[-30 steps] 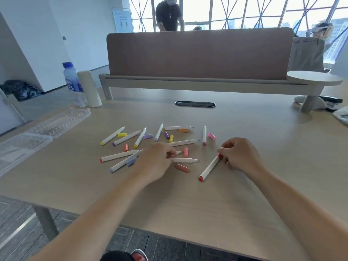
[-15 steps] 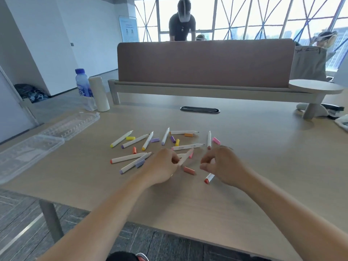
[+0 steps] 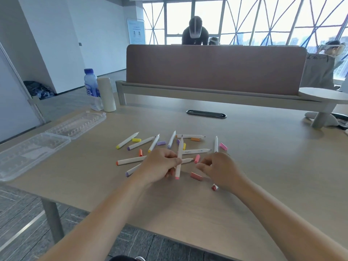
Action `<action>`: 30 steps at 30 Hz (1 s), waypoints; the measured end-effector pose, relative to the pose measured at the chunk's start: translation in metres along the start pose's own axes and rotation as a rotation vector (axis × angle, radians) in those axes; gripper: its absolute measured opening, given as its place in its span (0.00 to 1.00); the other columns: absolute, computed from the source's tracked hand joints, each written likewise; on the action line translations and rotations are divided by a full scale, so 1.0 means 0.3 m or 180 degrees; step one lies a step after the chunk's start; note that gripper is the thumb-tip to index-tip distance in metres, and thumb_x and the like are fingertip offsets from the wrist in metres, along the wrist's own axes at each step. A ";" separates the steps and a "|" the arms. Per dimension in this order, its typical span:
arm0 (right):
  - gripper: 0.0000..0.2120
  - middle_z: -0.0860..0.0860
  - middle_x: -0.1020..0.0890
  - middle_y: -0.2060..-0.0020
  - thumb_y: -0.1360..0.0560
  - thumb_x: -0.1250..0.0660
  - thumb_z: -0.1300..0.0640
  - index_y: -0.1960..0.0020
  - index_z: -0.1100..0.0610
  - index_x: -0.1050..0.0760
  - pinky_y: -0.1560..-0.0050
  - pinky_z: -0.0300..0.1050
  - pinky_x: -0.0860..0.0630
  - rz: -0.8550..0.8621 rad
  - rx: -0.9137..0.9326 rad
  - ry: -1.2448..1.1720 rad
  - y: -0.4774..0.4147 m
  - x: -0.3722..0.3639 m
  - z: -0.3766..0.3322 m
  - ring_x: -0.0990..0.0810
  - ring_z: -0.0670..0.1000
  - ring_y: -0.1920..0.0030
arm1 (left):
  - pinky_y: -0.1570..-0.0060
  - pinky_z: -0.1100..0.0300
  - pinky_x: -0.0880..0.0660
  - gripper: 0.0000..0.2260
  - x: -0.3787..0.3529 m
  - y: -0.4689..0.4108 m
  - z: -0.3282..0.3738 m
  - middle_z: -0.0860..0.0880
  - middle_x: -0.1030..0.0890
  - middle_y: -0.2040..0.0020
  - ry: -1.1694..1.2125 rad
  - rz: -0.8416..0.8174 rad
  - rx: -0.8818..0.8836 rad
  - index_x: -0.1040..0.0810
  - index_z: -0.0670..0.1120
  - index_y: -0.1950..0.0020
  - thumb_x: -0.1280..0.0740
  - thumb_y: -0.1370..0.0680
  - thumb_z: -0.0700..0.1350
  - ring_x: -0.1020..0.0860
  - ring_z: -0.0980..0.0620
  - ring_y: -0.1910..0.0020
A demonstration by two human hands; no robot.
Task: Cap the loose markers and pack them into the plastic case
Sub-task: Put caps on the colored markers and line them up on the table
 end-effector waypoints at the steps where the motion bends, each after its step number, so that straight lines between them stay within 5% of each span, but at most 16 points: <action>1: 0.15 0.47 0.25 0.72 0.23 0.33 0.46 0.66 0.51 0.24 0.65 0.45 0.29 0.0076 -0.0048 -0.0045 -0.019 0.004 0.012 0.24 0.50 0.65 | 0.70 0.64 0.28 0.06 0.001 -0.002 -0.002 0.49 0.19 0.70 -0.0016 0.0012 0.0004 0.17 0.46 0.55 0.32 0.21 0.44 0.24 0.56 0.73; 4: 0.04 0.43 0.24 0.67 0.23 0.32 0.46 0.52 0.45 0.20 0.63 0.43 0.30 0.0092 -0.0143 -0.0099 -0.073 -0.002 0.023 0.23 0.49 0.59 | 0.72 0.66 0.28 0.05 0.000 -0.012 -0.004 0.50 0.20 0.71 -0.0014 -0.0013 -0.0003 0.17 0.45 0.53 0.32 0.21 0.44 0.25 0.58 0.75; 7: 0.14 0.42 0.24 0.64 0.23 0.32 0.46 0.38 0.46 0.23 0.60 0.42 0.26 -0.0093 -0.0109 0.0023 -0.107 -0.020 0.007 0.21 0.48 0.56 | 0.73 0.67 0.29 0.05 0.002 -0.017 -0.002 0.50 0.20 0.72 -0.0030 -0.0050 -0.0018 0.18 0.44 0.52 0.33 0.21 0.44 0.26 0.58 0.76; 13: 0.05 0.45 0.21 0.64 0.25 0.30 0.46 0.56 0.46 0.22 0.62 0.44 0.26 -0.0120 -0.0061 0.0261 -0.139 -0.043 0.000 0.21 0.49 0.60 | 0.72 0.67 0.29 0.06 0.005 -0.025 -0.005 0.48 0.20 0.70 -0.0063 -0.0068 -0.0046 0.18 0.43 0.51 0.33 0.21 0.44 0.26 0.56 0.74; 17: 0.05 0.47 0.21 0.58 0.21 0.37 0.52 0.52 0.49 0.23 0.64 0.42 0.29 -0.0101 0.0109 0.0709 -0.117 -0.031 -0.009 0.23 0.50 0.58 | 0.73 0.68 0.30 0.06 0.004 -0.025 -0.009 0.49 0.20 0.71 -0.0066 -0.0076 -0.0026 0.19 0.44 0.51 0.33 0.20 0.45 0.26 0.56 0.75; 23: 0.09 0.50 0.21 0.50 0.20 0.39 0.59 0.44 0.52 0.24 0.53 0.41 0.27 -0.0356 0.0215 0.0830 -0.084 -0.027 -0.001 0.24 0.50 0.54 | 0.70 0.67 0.29 0.06 -0.012 -0.019 0.004 0.50 0.19 0.68 -0.0144 -0.0073 -0.0083 0.19 0.46 0.50 0.33 0.20 0.47 0.24 0.58 0.73; 30: 0.08 0.51 0.20 0.64 0.23 0.35 0.53 0.60 0.54 0.25 0.56 0.50 0.22 -0.0365 -0.0004 0.0555 -0.041 0.009 0.022 0.22 0.53 0.61 | 0.64 0.61 0.29 0.07 -0.035 -0.007 0.013 0.51 0.20 0.66 -0.0145 -0.0131 -0.0160 0.20 0.50 0.57 0.31 0.22 0.52 0.24 0.56 0.68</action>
Point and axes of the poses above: each hand's wrist, its own y-axis away from the middle knuckle, its own x-axis out of the back of the hand, z = x × y, the point moved 5 cm from there along -y, towards the middle knuckle
